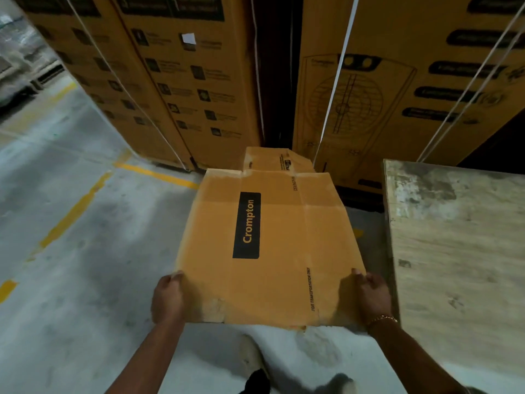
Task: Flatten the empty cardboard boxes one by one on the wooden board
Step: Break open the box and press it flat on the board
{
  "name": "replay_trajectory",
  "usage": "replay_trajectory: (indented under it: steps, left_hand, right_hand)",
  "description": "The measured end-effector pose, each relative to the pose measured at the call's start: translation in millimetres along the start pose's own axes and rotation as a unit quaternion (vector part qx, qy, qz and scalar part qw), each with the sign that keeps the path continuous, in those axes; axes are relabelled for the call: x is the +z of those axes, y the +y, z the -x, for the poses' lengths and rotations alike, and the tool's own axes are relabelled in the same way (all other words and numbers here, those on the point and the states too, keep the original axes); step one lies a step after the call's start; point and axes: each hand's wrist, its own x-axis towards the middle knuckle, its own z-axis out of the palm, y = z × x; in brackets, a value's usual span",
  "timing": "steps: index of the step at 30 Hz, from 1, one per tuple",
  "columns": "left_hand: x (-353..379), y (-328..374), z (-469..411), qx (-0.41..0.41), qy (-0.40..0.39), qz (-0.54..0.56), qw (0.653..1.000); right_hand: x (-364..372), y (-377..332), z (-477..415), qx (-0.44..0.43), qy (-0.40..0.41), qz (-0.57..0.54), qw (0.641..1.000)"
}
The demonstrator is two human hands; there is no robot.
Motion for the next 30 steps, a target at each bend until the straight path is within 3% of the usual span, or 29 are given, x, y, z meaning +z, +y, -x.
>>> replay_trajectory:
  steps: [12,22,30]
  left_hand:
    - [33.9,-56.8,-60.0,0.007,-0.087,-0.083,0.993]
    - [154.2,-113.8,-164.6,0.047,-0.086,-0.071,0.993]
    - [278.1,-243.9,-263.7,0.044,-0.130,-0.081,0.987]
  right_hand:
    - [45.3,67.3,18.5,0.095,0.016,0.008,0.995]
    - [141.3,153.7,-80.4,0.138,0.019,-0.011,0.990]
    - [263.0,300.4,-172.8,0.134,0.030,0.008,0.991]
